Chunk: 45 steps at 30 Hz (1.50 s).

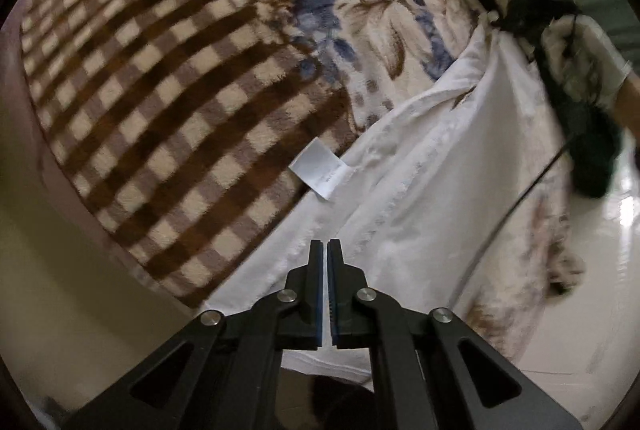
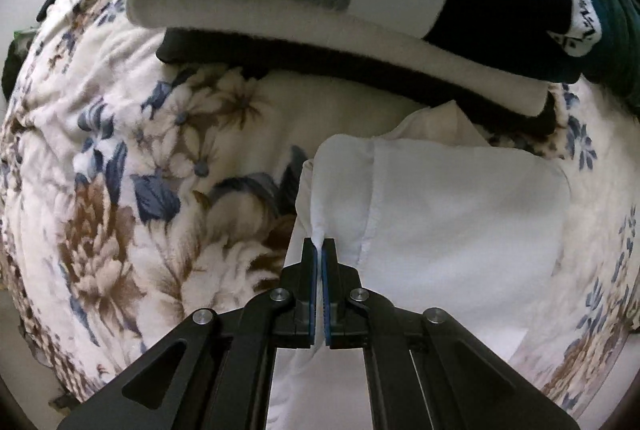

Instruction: Fold small clothes

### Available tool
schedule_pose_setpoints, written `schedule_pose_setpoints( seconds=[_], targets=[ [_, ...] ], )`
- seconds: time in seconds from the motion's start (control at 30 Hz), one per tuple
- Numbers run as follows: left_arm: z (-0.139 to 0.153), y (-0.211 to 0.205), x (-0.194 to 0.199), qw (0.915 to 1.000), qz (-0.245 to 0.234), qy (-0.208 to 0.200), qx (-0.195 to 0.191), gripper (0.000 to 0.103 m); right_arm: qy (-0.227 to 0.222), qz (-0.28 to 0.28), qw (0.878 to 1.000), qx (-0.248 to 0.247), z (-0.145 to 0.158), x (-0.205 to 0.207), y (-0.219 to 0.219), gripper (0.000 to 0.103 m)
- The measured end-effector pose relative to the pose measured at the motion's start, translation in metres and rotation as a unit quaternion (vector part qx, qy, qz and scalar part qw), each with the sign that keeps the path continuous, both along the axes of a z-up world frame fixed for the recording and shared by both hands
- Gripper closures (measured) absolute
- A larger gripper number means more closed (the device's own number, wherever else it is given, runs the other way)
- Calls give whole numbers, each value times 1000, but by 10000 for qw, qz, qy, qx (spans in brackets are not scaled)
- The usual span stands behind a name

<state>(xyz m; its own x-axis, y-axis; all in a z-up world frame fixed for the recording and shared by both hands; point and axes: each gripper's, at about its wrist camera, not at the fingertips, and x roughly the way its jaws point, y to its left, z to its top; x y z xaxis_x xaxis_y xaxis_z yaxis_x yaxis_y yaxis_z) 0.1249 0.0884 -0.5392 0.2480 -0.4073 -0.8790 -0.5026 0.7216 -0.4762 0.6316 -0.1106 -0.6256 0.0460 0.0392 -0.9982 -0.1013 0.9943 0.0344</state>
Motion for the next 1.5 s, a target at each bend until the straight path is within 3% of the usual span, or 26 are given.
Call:
schedule_pose_setpoints(
  seconds=[0.1,0.2,0.23,0.27,0.33,0.37,0.4,0.43,0.67,0.8,0.97,1.07,1.13,1.17,1.2,1.27,1.3,1.33,1.4,1.5],
  targets=[
    [4,7,-2,9984,87,-195,-529,96,87,-16,9999,-59,-5,1,0,101],
    [4,-7,6,9980,-411,-203,-429,68,106,-91,9999,-35,-5,1,-4,101],
    [1,-15,10,9972,-609,-171,-388,61,102,-97,9999,-45,-5,2,-5,101],
    [-2,-21,13,9966,-746,-116,-328,61,102,-82,9999,-58,-5,2,-6,101],
    [-14,-36,18,9942,-1072,15,-66,63,94,-41,9999,-72,-4,0,-7,101],
    [-17,-42,19,9931,-1166,39,124,68,82,-21,9999,-86,-3,0,-6,101],
    [-21,-46,19,9922,-1199,64,346,101,69,-10,9999,-86,-2,-1,-6,101],
    [-23,-45,17,9921,-1176,79,417,103,56,-13,10000,-80,2,-3,-6,101],
    [13,-34,-8,9940,-835,-392,591,103,-120,175,9997,-150,15,-8,8,101],
    [23,-18,-16,9960,-576,-364,574,103,-167,213,9994,-197,22,-9,13,101],
    [17,-4,-6,9959,-487,-338,690,103,-232,203,9992,-266,24,-10,28,101],
    [-9,0,-1,9971,-506,-27,567,103,-133,209,9994,-262,16,-9,32,101],
    [-23,11,-3,9984,-397,238,325,102,243,263,9993,-51,4,-5,36,98],
    [-24,16,-6,9988,-361,285,190,102,395,242,9988,130,2,-5,33,90],
    [-22,23,-9,9991,-308,275,10,102,489,179,9980,356,5,-7,28,71],
    [-13,31,-14,9993,-307,124,-146,97,488,-80,9960,747,22,-19,10,47],
    [-8,34,-15,9993,-351,80,-116,84,449,-261,9926,1094,37,-33,-6,46],
    [-3,37,-14,9990,-419,0,-143,64,436,-346,9909,1228,46,-43,-15,46],
    [-1,38,-7,9982,-535,-91,-266,44,376,-569,9873,1434,70,-85,-47,46],
    [-7,29,12,9951,-883,-65,-447,44,515,-793,9848,1458,83,-152,-90,46]
  ],
)
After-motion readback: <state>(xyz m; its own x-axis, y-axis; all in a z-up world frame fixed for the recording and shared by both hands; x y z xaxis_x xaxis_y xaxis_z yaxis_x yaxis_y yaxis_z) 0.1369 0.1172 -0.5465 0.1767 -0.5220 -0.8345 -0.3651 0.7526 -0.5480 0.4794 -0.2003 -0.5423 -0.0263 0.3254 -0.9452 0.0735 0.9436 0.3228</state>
